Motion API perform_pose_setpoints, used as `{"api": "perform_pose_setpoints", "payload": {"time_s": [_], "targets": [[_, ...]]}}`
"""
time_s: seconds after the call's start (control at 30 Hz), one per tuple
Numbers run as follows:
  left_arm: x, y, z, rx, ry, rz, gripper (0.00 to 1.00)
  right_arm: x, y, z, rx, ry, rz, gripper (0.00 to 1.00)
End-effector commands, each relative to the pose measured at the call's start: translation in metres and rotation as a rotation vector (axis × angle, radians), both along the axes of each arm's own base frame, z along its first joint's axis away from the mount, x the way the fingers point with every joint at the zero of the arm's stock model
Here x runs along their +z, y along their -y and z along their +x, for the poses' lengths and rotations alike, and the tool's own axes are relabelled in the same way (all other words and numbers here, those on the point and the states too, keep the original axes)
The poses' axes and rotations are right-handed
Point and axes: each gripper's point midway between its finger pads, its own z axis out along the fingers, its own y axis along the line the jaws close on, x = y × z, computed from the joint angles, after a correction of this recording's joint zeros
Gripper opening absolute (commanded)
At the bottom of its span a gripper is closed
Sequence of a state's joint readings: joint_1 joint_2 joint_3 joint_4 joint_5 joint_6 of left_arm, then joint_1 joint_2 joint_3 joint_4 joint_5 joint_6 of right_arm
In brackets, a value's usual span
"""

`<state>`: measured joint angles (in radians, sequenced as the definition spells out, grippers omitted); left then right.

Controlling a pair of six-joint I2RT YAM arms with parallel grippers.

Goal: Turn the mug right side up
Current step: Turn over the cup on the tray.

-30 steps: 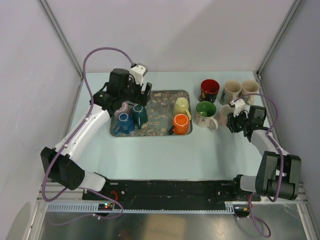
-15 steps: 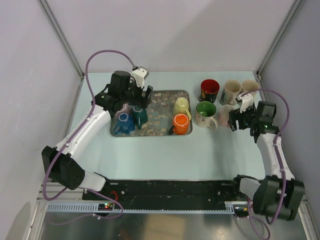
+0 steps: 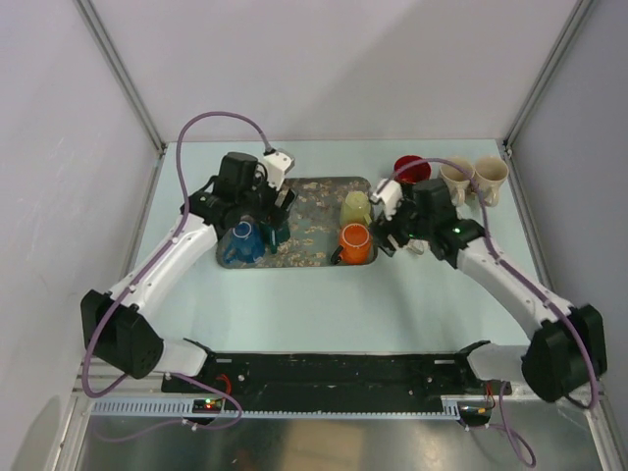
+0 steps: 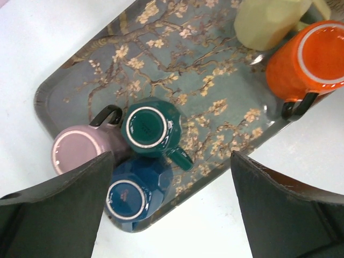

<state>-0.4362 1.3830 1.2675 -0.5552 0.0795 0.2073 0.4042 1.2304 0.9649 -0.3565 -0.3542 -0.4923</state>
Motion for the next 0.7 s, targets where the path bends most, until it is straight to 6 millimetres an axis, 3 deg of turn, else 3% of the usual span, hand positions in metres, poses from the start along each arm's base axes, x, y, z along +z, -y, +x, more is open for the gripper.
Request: {"api": "perform_pose_setpoints", "payload": {"time_s": [0.0,0.17,0.27,0.43,0.67], "targets": [[0.018,-0.023,-0.004,0.023,0.078,0.07,0.94,0.032,-0.037,0.046,-0.085,0.083,0.076,0.75],[0.02,-0.028,-0.013,0.023,0.087,0.067,0.95,0.038,-0.051,0.098,-0.215,0.038,0.135,0.64],[0.018,-0.028,-0.019,0.015,0.081,0.056,0.95,0.022,-0.058,0.115,-0.21,0.004,0.098,0.61],[0.016,-0.025,-0.023,-0.004,0.072,0.042,0.95,-0.017,-0.066,0.121,-0.189,-0.108,0.053,0.58],[0.014,-0.02,-0.022,-0.015,0.054,0.024,0.95,-0.026,-0.087,0.126,-0.16,-0.126,0.09,0.56]]}}
